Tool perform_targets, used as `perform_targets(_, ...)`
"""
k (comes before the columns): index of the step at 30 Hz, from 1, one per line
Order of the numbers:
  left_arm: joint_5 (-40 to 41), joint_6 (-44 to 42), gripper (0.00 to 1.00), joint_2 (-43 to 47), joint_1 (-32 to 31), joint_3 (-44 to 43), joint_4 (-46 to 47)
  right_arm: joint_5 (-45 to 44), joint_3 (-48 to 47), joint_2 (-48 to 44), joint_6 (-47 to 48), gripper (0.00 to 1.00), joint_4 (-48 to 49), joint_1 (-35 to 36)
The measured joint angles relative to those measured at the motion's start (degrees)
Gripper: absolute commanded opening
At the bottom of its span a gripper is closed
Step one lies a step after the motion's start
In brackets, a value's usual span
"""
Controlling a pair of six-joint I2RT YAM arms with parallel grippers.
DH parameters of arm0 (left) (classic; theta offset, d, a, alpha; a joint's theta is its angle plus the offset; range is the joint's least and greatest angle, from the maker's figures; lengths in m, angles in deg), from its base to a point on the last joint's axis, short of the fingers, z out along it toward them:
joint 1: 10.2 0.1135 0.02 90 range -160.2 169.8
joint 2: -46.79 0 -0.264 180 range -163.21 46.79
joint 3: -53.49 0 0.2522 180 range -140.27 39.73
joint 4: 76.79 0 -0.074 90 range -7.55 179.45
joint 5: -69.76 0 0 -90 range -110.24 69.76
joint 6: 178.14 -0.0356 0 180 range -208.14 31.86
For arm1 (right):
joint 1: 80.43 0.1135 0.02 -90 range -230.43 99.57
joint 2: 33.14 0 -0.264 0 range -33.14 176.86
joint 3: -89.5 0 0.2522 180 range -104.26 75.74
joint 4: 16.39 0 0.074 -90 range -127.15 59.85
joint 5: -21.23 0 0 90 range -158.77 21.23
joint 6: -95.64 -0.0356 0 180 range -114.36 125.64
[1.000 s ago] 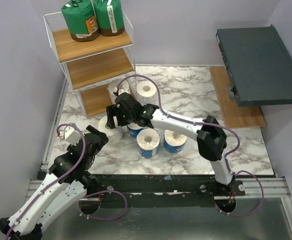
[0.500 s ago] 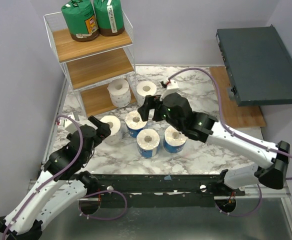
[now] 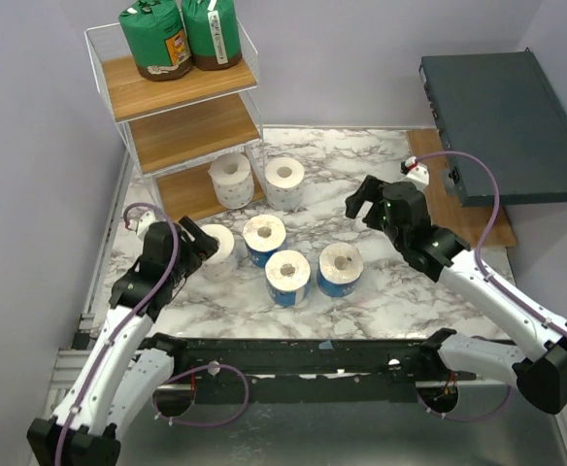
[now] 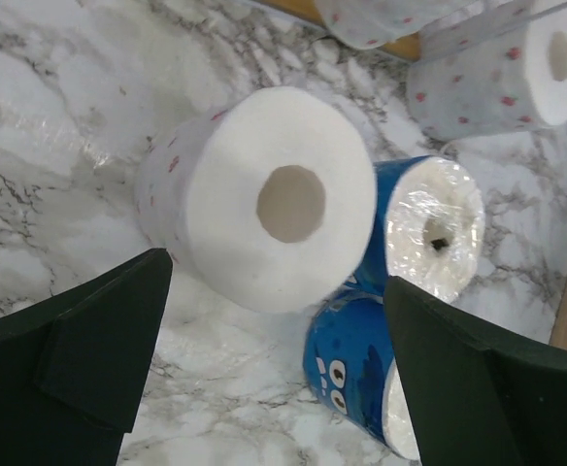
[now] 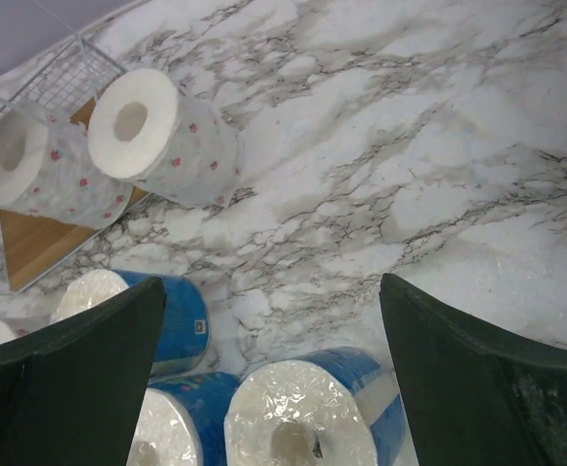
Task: Place and organize the paper towels onto the shelf
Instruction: Place the paper towel at the center of the board, then pick up the paper towel from the center of the board.
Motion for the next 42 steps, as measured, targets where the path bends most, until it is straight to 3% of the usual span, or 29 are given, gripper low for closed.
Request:
perform_targets(4,-8.0,0.2,0.98,-8.0,7.0,0.0,-0.1,2.0,0.1,-0.2,-0.2,0.95,-0.6,-1.5)
perform_targets(10,-9.7,1.4,0.98,-0.7,9.6,-0.5,-1.6,3.2,3.8,-3.7,-0.6,0.94,-0.7,-1.5)
perform_targets(16,-10.7,2.0,0.91,-4.8,14.4,-2.9,-3.1,3.9,7.8,-7.1,-1.0,0.94,-0.8,-1.5)
perform_targets(29,-13.5,5.7,0.74,-10.6,15.5,-2.6,-4.3,4.7,9.2,-9.0,-1.4,0.93,-1.0,-1.5)
perform_targets(42,-14.6,6.0,0.7,-15.7,15.5,-1.0,-2.5,4.8,9.7,-9.0,-1.8,0.93,-1.0,-1.5)
